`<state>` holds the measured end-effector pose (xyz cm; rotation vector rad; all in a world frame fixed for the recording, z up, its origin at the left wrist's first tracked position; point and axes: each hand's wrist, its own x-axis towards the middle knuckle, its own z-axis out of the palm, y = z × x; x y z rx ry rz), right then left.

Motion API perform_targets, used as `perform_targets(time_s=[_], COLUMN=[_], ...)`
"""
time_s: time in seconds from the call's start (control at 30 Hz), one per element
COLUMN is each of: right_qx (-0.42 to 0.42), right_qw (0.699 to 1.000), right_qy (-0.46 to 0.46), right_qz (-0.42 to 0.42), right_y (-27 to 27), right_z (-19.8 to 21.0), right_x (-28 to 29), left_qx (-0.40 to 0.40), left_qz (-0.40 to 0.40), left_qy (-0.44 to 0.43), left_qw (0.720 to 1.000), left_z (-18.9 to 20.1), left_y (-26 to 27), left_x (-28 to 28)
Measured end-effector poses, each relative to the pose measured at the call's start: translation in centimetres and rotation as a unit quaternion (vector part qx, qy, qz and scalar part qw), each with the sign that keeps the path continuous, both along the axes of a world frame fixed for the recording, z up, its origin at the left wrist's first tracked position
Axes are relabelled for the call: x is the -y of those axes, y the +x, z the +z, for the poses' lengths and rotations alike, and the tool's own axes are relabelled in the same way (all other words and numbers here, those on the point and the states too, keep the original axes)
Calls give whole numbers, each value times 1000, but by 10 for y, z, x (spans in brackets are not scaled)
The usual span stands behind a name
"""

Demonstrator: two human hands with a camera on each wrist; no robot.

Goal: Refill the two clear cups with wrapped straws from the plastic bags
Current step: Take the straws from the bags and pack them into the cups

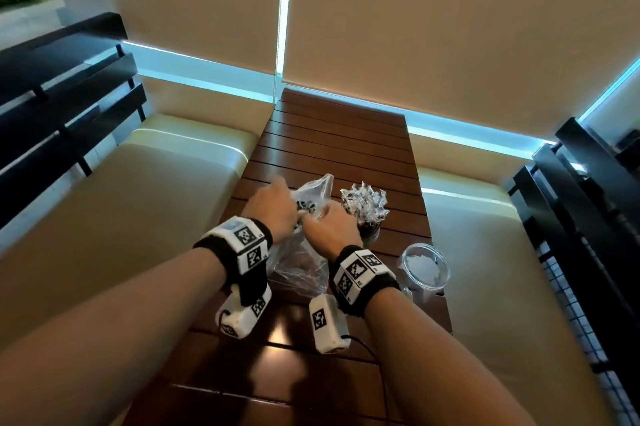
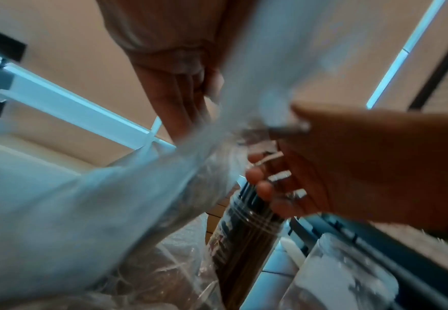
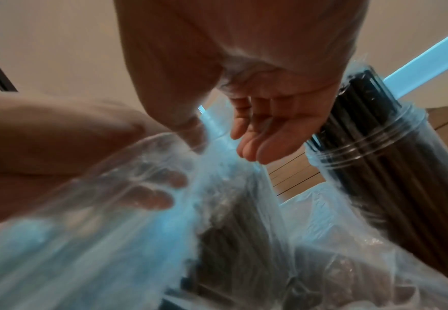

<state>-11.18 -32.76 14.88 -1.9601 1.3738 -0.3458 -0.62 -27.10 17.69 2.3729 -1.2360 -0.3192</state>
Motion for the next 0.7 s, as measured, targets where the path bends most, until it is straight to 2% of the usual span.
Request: perform_targets(time_s=[0.1, 0.2, 0.27, 0.37, 0.5, 0.57, 0.63, 0.7], right_qx=[40, 41, 29, -30, -122, -93, -32, -36], right_qw=[999, 998, 997, 996, 983, 963, 927, 898], right_qy=[8, -18, -50, -76, -139, -246, -336, -342], right_qz=[-8, -33, -47, -36, -12, 51, 164, 276], right_y=[3, -6, -16, -37, -52, -49, -38, -22], right_z=[-1, -5, -7, -6, -6, -7, -1, 3], right_x=[-4, -2, 0, 6, 6, 0, -6, -8], left_qx=[56, 147, 175, 138, 119, 88, 68, 56], left_qz=[-107, -232, -214, -103, -113, -145, -183, -222], left_qy=[-10, 46, 67, 65, 52, 47, 50, 50], left_qw=[993, 960, 959, 983, 985, 984, 979, 972], left_z=[-7, -8, -6, 1, 7, 6, 4, 4], left_y=[-10, -7, 5, 35, 40, 29, 18, 11], left_x=[-7, -14, -18, -22, -20, -18, -17, -17])
